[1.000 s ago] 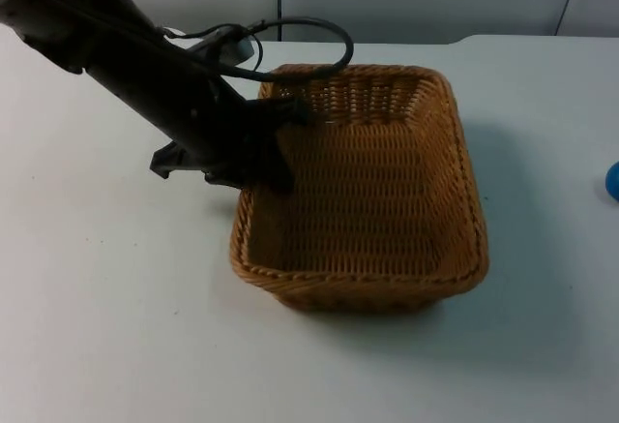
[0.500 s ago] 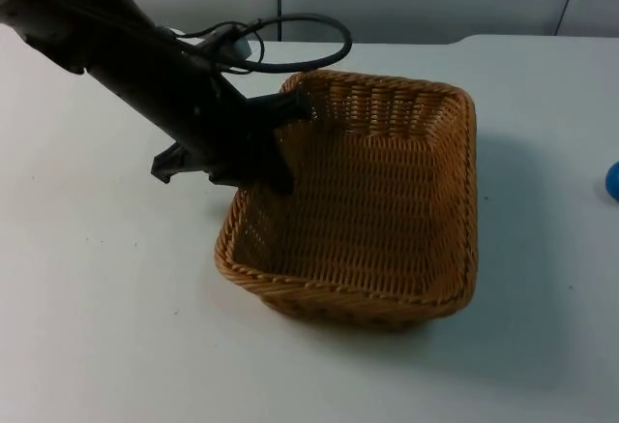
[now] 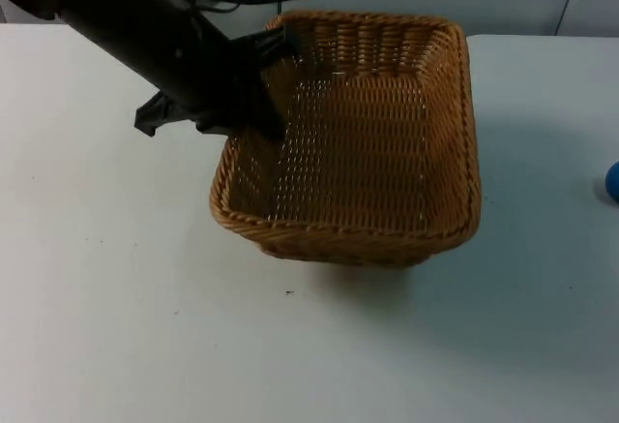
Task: Pick up the basket with the left hand and place the ball into the basket with the right hand.
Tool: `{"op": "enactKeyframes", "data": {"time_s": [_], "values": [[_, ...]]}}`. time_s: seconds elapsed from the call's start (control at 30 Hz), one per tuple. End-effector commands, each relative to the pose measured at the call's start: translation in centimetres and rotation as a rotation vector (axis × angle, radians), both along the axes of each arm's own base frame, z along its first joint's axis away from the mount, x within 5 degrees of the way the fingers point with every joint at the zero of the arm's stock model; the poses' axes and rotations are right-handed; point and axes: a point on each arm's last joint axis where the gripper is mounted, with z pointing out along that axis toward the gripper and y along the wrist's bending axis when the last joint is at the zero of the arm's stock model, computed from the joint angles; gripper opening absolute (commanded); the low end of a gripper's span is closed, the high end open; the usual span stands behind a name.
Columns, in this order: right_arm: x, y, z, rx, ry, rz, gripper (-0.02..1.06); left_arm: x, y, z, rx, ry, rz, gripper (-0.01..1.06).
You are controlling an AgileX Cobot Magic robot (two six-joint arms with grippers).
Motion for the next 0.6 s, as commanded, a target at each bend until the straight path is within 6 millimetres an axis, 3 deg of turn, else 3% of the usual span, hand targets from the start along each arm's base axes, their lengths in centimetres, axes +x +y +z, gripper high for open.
{"op": "enactKeyframes", "data": {"time_s": [0.0, 0.2, 0.57], "values": [[0.0, -0.1, 0.0, -0.011, -0.01, -0.01, 1.03, -0.1, 0.5, 1.1, -0.011, 0.02, 0.011, 0.12], [0.0, -0.1, 0.0, -0.011, -0.01, -0.01, 1.03, -1.2, 1.3, 0.6, 0.012, 0.033, 0.06, 0.12], [0.0, -0.1, 0.0, -0.011, -0.01, -0.01, 1.03, -5.3, 5.9, 0.6, 0.011, 0.024, 0.192, 0.12]]}}
